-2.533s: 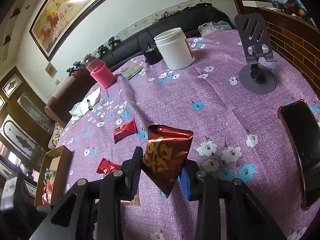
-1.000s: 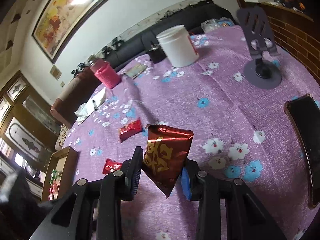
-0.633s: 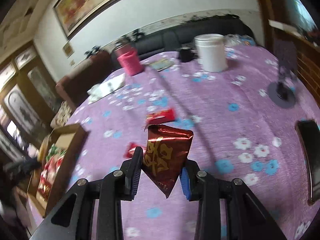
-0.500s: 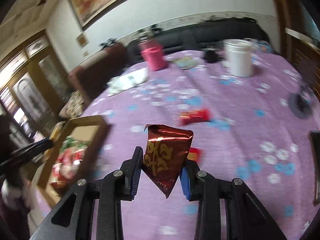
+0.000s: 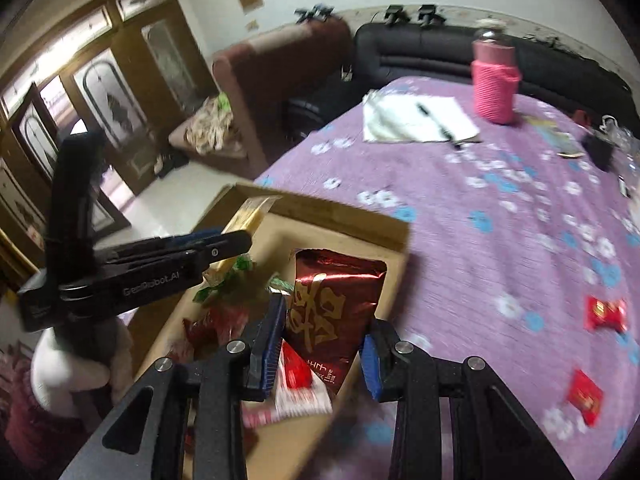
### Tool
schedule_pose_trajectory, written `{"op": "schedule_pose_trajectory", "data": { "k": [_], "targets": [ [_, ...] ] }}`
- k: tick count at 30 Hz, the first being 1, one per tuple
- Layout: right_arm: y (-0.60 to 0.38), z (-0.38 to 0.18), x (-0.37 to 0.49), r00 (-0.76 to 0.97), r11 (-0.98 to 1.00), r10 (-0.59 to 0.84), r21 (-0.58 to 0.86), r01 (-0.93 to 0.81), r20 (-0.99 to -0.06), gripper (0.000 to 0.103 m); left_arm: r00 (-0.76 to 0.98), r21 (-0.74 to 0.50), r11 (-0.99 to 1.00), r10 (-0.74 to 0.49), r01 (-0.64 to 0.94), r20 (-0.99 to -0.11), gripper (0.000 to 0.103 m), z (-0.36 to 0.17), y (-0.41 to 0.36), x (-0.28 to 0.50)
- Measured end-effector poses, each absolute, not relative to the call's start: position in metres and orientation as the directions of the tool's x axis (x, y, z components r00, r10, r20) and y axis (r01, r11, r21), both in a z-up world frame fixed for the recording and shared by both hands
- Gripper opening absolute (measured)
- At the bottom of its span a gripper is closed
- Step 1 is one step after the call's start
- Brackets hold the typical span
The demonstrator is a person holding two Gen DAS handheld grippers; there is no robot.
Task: Organize snacks
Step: 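Carry the cake packet and red-gold bag into the tray, open both tools, then reach and grasp a red doll-printed candy bar with the right tool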
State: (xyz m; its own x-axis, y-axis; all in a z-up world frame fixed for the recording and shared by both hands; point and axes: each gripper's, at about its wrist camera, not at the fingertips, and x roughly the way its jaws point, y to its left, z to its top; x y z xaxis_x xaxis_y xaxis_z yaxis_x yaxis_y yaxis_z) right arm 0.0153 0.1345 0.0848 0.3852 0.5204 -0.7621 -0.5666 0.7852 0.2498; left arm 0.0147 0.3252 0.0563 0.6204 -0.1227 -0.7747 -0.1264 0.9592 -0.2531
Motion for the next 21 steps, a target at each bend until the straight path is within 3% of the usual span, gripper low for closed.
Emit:
{"op": "schedule_pose_trajectory", "data": {
  "k": [7, 12, 16, 21],
  "targets": [
    [0.165, 0.061, 0.032, 0.366, 0.794, 0.479, 0.216, -0.568, -0.798, 0.038, 0.633, -0.277, 0.949, -0.123, -0.15, -0.765, 0.036, 0.052, 0.342, 0.018],
    [0.165, 0.06, 0.034, 0.383, 0.802, 0.474, 0.209, -0.56, -0.793, 0.039, 0.662, -0.303, 0.938, -0.122, -0.165, -0.739, 0.047, 0.06, 0.348, 0.006],
    [0.16, 0.067, 0.034, 0.372, 0.792, 0.507, 0.25, -0.557, -0.778, 0.063, 0.692, -0.306, 0.938, -0.114, -0.161, -0.713, 0.06, 0.079, 0.342, -0.009],
    [0.128, 0.097, 0.027, 0.419, 0.796, 0.534, 0.269, -0.542, -0.734, 0.064, 0.75, -0.294, 0.949, -0.112, -0.114, -0.652, 0.063, 0.115, 0.318, -0.044]
  ]
}}
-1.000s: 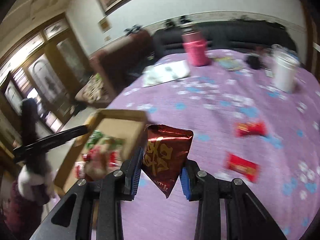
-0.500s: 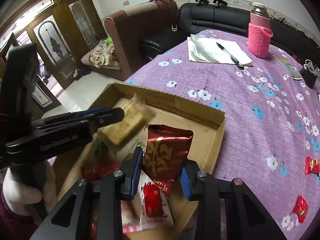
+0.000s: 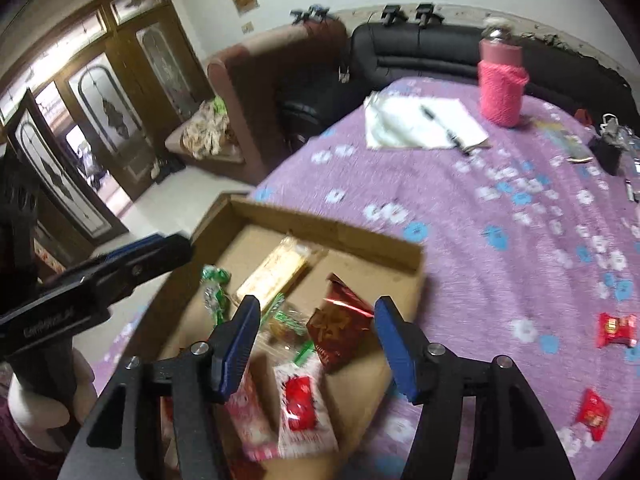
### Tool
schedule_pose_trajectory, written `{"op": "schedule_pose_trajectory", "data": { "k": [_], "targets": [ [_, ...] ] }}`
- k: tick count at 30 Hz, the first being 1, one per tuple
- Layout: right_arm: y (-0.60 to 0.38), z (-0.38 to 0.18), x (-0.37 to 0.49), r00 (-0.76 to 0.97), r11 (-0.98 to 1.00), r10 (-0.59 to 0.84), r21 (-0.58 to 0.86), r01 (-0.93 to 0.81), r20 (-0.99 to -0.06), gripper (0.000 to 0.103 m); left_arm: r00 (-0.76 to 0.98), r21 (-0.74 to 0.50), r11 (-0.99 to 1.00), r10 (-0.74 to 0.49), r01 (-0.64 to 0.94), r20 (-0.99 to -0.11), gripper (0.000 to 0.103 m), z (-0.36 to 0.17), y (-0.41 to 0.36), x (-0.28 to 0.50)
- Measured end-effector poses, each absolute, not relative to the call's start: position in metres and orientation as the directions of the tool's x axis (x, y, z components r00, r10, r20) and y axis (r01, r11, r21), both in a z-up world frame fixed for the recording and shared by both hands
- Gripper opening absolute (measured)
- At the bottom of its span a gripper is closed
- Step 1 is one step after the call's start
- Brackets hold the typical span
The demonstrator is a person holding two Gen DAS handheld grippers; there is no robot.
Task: Organize snacks
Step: 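Reach and grasp a red doll-printed candy bar with the right tool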
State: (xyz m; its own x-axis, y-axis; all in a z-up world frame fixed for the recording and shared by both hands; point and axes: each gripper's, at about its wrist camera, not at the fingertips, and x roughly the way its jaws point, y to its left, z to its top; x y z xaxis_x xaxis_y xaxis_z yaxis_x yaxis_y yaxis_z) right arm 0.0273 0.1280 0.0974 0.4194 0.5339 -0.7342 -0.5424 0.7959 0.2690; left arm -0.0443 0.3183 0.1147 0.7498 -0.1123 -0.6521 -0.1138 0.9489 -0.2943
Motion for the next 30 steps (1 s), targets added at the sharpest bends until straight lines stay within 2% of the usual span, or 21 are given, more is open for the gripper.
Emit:
{"op": "schedule_pose_trajectory", "data": {
  "k": [5, 10, 15, 19, 22, 26, 28, 30],
  "targets": [
    [0.042, 0.119, 0.023, 0.524, 0.859, 0.457, 0.204, -0.47, -0.718, 0.064, 0.806, -0.366, 0.931, -0.221, 0.006, -0.549, 0.081, 0.151, 0.284, -0.089],
    [-0.061, 0.099, 0.039, 0.572, 0.946, 0.307, 0.179, -0.27, -0.761, 0.064, 0.805, -0.429, 0.89, -0.365, 0.154, -0.467, 0.085, 0.16, 0.232, -0.122],
    [-0.12, 0.059, 0.056, 0.508, 0.943, 0.332, 0.299, -0.149, -0.794, 0.064, 0.745, -0.467, 0.858, -0.453, 0.214, -0.49, 0.085, 0.13, 0.181, -0.13],
    [-0.129, 0.031, 0.065, 0.46, 0.901, 0.423, 0.415, -0.125, -0.78, 0.064, 0.719, -0.469, 0.864, -0.444, 0.184, -0.535, 0.085, 0.107, 0.158, -0.126],
    [-0.119, 0.026, 0.058, 0.428, 0.879, 0.473, 0.448, -0.164, -0.77, 0.065, 0.708, -0.457, 0.87, -0.44, 0.184, -0.553, 0.085, 0.099, 0.148, -0.126],
    [-0.092, 0.029, 0.034, 0.201, 0.726, 0.676, 0.593, -0.35, -0.709, 0.065, 0.694, -0.438, 0.874, -0.449, 0.21, -0.563, 0.085, 0.095, 0.14, -0.128],
    [-0.087, 0.044, 0.021, 0.208, 0.713, 0.674, 0.549, -0.436, -0.709, 0.065, 0.684, -0.43, 0.875, -0.453, 0.221, -0.572, 0.085, 0.091, 0.136, -0.126],
    [-0.093, 0.057, 0.023, 0.352, 0.819, 0.543, 0.388, -0.423, -0.762, 0.065, 0.666, -0.436, 0.869, -0.469, 0.232, -0.58, 0.085, 0.085, 0.13, -0.123]
  ]
}}
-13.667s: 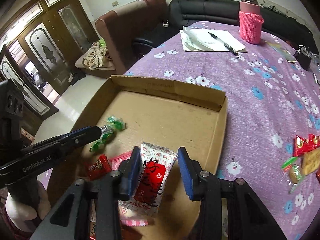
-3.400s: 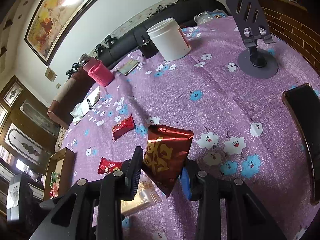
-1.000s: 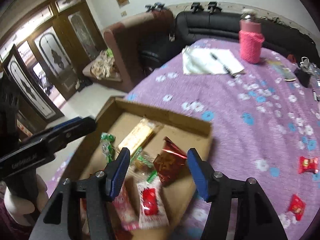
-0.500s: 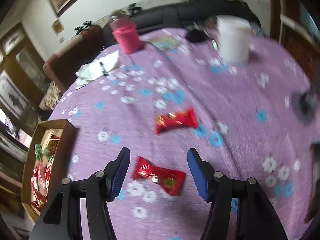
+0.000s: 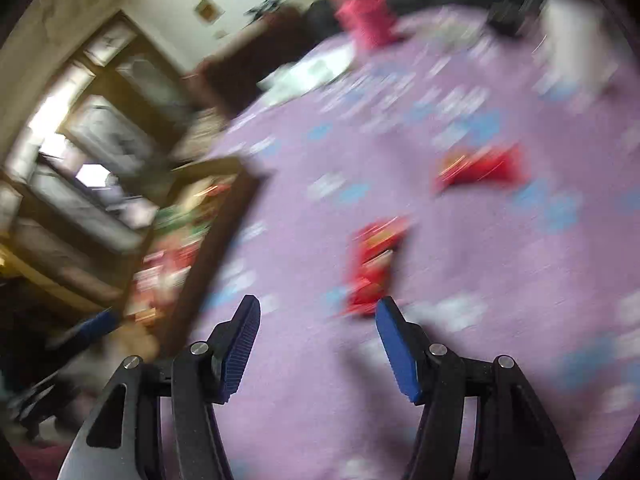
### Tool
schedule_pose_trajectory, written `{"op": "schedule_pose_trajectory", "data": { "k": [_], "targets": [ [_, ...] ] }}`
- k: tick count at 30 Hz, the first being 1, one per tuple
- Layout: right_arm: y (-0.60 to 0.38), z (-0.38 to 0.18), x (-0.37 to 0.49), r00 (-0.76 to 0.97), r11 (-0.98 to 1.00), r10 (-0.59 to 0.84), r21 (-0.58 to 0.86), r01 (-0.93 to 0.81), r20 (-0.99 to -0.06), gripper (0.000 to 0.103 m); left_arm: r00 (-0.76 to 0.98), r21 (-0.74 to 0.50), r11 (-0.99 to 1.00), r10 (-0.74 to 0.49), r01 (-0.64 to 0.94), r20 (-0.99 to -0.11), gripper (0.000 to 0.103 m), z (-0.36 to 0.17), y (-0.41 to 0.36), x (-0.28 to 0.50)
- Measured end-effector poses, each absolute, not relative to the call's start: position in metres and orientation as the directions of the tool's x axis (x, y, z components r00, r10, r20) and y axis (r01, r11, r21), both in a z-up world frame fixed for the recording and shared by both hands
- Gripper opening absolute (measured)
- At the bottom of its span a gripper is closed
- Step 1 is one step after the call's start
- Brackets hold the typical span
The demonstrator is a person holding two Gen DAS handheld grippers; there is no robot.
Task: Organize snacks
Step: 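Reach and grasp a red doll-printed candy bar with the right tool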
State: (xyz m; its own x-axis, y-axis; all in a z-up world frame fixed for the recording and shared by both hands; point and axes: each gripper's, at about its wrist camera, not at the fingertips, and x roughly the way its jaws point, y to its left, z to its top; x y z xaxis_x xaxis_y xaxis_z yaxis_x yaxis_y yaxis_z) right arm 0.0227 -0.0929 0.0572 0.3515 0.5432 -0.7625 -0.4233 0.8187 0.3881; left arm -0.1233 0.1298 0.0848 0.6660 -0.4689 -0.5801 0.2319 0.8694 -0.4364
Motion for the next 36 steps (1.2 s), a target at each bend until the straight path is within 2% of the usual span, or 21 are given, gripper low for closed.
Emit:
{"op": "schedule_pose_trajectory", "data": {
  "k": [1, 3, 9, 10, 13, 15, 17, 24, 27, 28, 31, 33, 36],
  "targets": [
    [-0.096, 0.063, 0.031, 0.454, 0.891, 0.416, 0.252, -0.379, -0.788, 0.065, 0.659, -0.44, 0.867, -0.475, 0.236, -0.583, 0.085, 0.082, 0.128, -0.122],
    [-0.098, 0.067, 0.048, 0.517, 0.929, 0.323, 0.162, -0.332, -0.793, 0.065, 0.641, -0.444, 0.862, -0.487, 0.244, -0.593, 0.085, 0.076, 0.122, -0.119],
    [-0.087, 0.062, 0.115, 0.552, 0.962, 0.246, 0.132, -0.239, -0.797, 0.065, 0.607, -0.447, 0.863, -0.49, 0.235, -0.626, 0.085, 0.066, 0.112, -0.111],
    [-0.085, 0.056, 0.124, 0.546, 0.965, 0.235, 0.124, -0.233, -0.804, 0.061, 0.603, -0.446, 0.864, -0.488, 0.233, -0.631, 0.085, 0.064, 0.111, -0.11],
    [-0.079, 0.037, 0.137, 0.518, 0.976, 0.167, 0.067, -0.207, -0.839, 0.039, 0.596, -0.442, 0.866, -0.487, 0.234, -0.639, 0.085, 0.063, 0.108, -0.109],
    [-0.086, 0.032, 0.133, 0.514, 0.982, 0.142, 0.053, -0.183, -0.846, 0.033, 0.596, -0.44, 0.866, -0.487, 0.237, -0.638, 0.085, 0.064, 0.108, -0.11],
    [-0.094, 0.03, 0.121, 0.499, 0.984, 0.124, 0.042, -0.174, -0.858, 0.021, 0.596, -0.441, 0.866, -0.488, 0.236, -0.638, 0.085, 0.064, 0.108, -0.11],
    [-0.114, 0.034, 0.025, 0.414, 0.956, 0.178, 0.058, -0.287, -0.893, 0.021, 0.593, -0.448, 0.861, -0.496, 0.241, -0.635, 0.085, 0.066, 0.106, -0.117],
    [-0.134, 0.044, -0.002, 0.404, 0.95, 0.267, 0.168, -0.264, -0.875, 0.022, 0.592, -0.453, 0.86, -0.497, 0.235, -0.634, 0.085, 0.066, 0.102, -0.119],
    [-0.141, 0.048, -0.008, 0.432, 0.948, 0.291, 0.196, -0.25, -0.854, 0.023, 0.592, -0.458, 0.858, -0.498, 0.232, -0.633, 0.085, 0.067, 0.101, -0.119],
    [-0.143, 0.051, -0.011, 0.469, 0.944, 0.315, 0.223, -0.243, -0.825, 0.039, 0.597, -0.461, 0.862, -0.487, 0.212, -0.637, 0.085, 0.07, 0.098, -0.12],
    [-0.141, 0.047, -0.005, 0.472, 0.929, 0.366, 0.287, -0.233, -0.802, 0.041, 0.612, -0.441, 0.875, -0.462, 0.198, -0.641, 0.085, 0.075, 0.097, -0.123],
    [-0.132, 0.039, 0.004, 0.482, 0.922, 0.386, 0.311, -0.231, -0.786, 0.041, 0.643, -0.371, 0.91, -0.398, 0.186, -0.654, 0.085, 0.082, 0.093, -0.127]
  ]
}}
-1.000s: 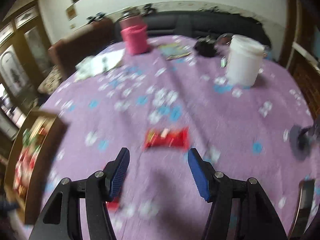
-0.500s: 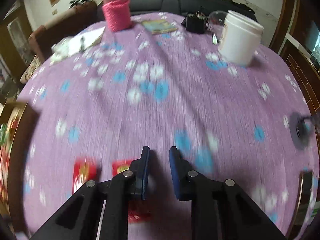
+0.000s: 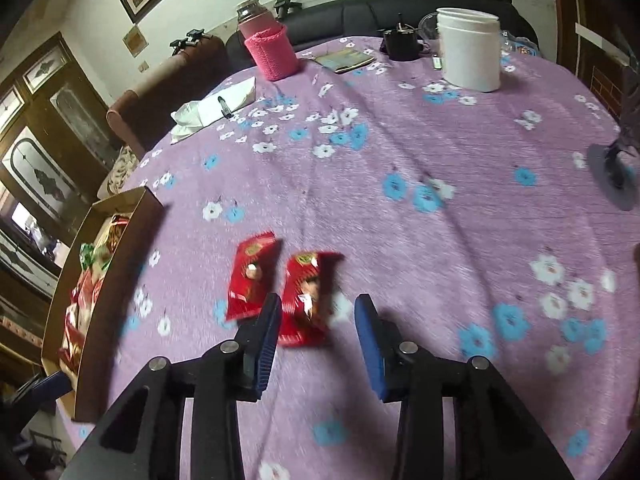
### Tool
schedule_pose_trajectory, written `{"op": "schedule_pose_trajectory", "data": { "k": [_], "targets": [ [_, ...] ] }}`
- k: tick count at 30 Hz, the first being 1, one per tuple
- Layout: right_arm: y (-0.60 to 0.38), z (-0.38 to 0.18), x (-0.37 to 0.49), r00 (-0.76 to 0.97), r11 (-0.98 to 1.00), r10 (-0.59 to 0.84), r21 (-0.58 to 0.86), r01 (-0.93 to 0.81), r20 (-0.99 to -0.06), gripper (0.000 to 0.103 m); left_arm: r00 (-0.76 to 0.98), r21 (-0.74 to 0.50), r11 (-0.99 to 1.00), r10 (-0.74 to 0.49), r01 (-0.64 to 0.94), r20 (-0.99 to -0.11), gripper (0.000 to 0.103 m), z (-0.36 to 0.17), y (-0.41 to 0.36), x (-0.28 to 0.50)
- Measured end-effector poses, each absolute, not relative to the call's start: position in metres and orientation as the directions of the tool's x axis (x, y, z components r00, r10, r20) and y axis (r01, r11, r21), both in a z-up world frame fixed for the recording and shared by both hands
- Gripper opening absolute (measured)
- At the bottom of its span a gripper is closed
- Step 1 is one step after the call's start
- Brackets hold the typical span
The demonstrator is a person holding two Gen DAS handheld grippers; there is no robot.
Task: Organize snacks
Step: 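Reach and grasp a red doll-printed candy bar with the right tool, then grasp the other red doll-printed candy bar with the left tool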
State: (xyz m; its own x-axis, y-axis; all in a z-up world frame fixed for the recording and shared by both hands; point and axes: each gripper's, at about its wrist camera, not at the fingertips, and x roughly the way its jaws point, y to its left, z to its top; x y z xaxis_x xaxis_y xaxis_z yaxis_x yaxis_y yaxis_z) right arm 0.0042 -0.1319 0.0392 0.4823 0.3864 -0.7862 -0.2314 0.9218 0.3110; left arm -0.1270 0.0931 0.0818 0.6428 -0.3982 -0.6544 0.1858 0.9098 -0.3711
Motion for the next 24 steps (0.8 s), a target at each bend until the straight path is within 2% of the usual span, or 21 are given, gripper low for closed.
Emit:
{"op": "schedule_pose_trajectory", "data": {
  "k": [5, 9, 11, 16, 24],
  "targets": [
    [-0.114, 0.025, 0.013, 0.505, 0.925, 0.378, 0.292, -0.244, -0.776, 0.041, 0.685, -0.179, 0.975, -0.222, 0.134, -0.694, 0.085, 0.079, 0.073, -0.118],
    [-0.109, 0.025, 0.011, 0.544, 0.941, 0.335, 0.246, -0.231, -0.769, 0.04, 0.686, -0.117, 0.986, -0.168, 0.121, -0.708, 0.085, 0.077, 0.057, -0.1],
    [-0.108, 0.025, 0.011, 0.554, 0.955, 0.291, 0.203, -0.216, -0.78, 0.024, 0.679, -0.074, 0.991, -0.132, 0.115, -0.722, 0.085, 0.075, 0.049, -0.09],
    [-0.13, 0.029, 0.009, 0.564, 0.974, 0.226, 0.163, -0.16, -0.794, 0.024, 0.696, 0.095, 0.99, -0.002, 0.1, -0.718, 0.085, 0.074, 0.033, -0.079],
    [-0.144, 0.028, 0.009, 0.555, 0.971, 0.24, 0.197, -0.136, -0.797, 0.024, 0.682, 0.139, 0.986, 0.039, 0.092, -0.73, 0.085, 0.066, 0.024, -0.069]
  ]
}}
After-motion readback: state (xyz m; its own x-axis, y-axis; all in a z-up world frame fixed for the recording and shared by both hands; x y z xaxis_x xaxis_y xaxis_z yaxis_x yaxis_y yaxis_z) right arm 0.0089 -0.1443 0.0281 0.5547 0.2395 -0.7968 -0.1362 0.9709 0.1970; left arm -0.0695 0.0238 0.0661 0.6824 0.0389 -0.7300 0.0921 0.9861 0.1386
